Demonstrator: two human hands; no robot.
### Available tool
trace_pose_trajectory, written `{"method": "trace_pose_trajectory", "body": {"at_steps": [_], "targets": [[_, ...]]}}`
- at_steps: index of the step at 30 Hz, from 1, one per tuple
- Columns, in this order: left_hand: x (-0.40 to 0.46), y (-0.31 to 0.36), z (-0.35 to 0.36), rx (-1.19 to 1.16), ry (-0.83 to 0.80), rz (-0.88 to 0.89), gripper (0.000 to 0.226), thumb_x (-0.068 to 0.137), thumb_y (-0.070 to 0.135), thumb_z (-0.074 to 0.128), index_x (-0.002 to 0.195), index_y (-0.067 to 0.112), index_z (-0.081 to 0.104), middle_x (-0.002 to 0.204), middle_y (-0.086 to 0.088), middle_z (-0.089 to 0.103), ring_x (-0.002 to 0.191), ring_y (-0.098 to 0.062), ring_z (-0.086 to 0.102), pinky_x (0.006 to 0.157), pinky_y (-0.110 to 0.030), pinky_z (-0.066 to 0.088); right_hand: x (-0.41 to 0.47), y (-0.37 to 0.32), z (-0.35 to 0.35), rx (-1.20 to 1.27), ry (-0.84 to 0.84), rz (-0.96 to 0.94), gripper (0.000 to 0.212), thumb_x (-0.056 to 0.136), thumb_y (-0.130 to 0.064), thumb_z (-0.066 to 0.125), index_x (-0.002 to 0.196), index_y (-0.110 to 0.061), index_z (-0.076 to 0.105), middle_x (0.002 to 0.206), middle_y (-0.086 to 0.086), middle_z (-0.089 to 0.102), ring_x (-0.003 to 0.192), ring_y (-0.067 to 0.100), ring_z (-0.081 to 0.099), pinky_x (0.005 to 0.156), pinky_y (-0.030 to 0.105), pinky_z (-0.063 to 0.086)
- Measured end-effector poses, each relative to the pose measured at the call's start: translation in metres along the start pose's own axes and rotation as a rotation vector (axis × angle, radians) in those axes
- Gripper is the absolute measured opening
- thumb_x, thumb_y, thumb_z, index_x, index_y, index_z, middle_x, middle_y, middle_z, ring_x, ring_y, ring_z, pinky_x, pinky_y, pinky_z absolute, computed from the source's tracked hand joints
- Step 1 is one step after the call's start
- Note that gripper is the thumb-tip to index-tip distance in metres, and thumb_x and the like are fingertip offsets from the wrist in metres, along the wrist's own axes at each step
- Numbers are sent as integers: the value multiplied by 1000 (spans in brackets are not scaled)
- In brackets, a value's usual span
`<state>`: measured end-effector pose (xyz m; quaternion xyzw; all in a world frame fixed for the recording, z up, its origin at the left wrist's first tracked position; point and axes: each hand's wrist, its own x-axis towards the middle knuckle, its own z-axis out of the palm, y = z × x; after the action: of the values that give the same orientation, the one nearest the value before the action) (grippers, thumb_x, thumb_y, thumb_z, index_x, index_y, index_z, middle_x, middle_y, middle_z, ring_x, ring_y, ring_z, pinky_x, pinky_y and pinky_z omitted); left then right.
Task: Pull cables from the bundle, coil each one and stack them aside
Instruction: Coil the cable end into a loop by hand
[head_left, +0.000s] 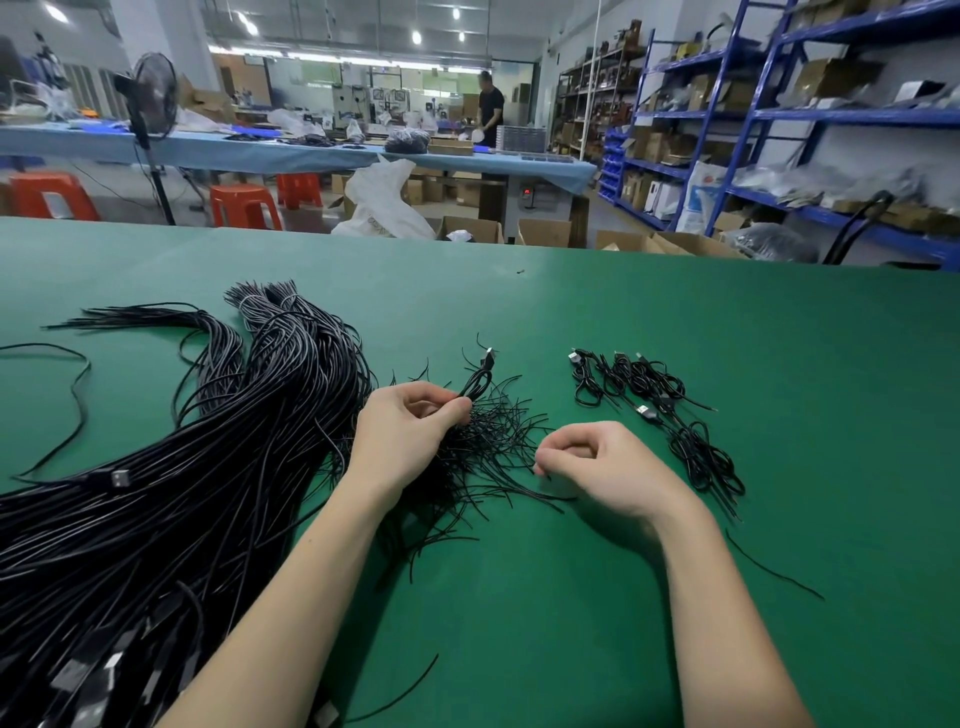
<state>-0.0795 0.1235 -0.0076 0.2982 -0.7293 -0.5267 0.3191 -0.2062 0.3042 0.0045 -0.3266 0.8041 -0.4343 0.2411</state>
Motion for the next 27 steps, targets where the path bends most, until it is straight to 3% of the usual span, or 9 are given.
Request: {"method": "trace_pose_trajectory", "body": {"at_steps": [3, 7, 13, 17, 22, 24, 27], "targets": [[0, 0, 0, -2, -2, 0, 10, 81, 35, 81, 76, 28, 78, 76, 7, 76, 87, -14, 71, 78, -22, 47, 2, 2, -2, 84, 78, 5, 3, 83, -27, 78, 83, -24, 78, 83, -9, 78, 80, 3, 71, 82, 28, 53], [0, 0, 1, -9, 0, -10, 12, 80, 36, 82, 77, 25, 78, 76, 6, 76, 81, -9, 71, 78, -23, 47, 3, 5, -7, 135, 170, -2, 3, 83, -27, 80, 82, -26, 78, 77, -16, 75, 61, -8, 62, 71, 22, 46], [0, 1, 3, -14, 3, -19, 13, 80, 35, 82, 78, 23, 78, 75, 5, 76, 74, -4, 66, 76, -22, 46, 2, 1, -4, 215, 168, 17, 6, 85, -27, 75, 86, -22, 79, 87, -10, 78, 56, -1, 54, 73, 26, 47], [0, 1, 2, -15, 4, -17, 12, 81, 35, 82, 78, 23, 78, 75, 6, 76, 77, -6, 67, 76, -22, 46, 4, 5, 0, -30, 177, 11, 4, 84, -33, 76, 85, -29, 76, 76, -17, 76, 73, -4, 67, 72, 23, 46], [-1, 0, 2, -7, -2, -17, 12, 80, 35, 82, 79, 23, 78, 75, 7, 76, 76, -5, 67, 75, -23, 45, 0, -5, 5, -479, 65, 51, 12, 70, -47, 83, 79, -46, 75, 80, -26, 72, 83, -4, 64, 68, 21, 46], [-1, 1, 1, -5, -2, -18, 12, 80, 35, 82, 79, 24, 78, 76, 7, 77, 75, -5, 66, 74, -23, 45, -2, -11, 7, -569, 60, 81, 14, 69, -49, 84, 80, -46, 75, 82, -27, 69, 81, -6, 60, 63, 20, 40], [-2, 1, 1, -7, -4, -19, 11, 81, 34, 81, 78, 24, 78, 76, 7, 77, 71, -3, 63, 71, -23, 43, -2, -15, 10, -611, 91, 108, 14, 73, -46, 84, 80, -40, 75, 83, -21, 70, 84, 4, 65, 70, 24, 46]]}}
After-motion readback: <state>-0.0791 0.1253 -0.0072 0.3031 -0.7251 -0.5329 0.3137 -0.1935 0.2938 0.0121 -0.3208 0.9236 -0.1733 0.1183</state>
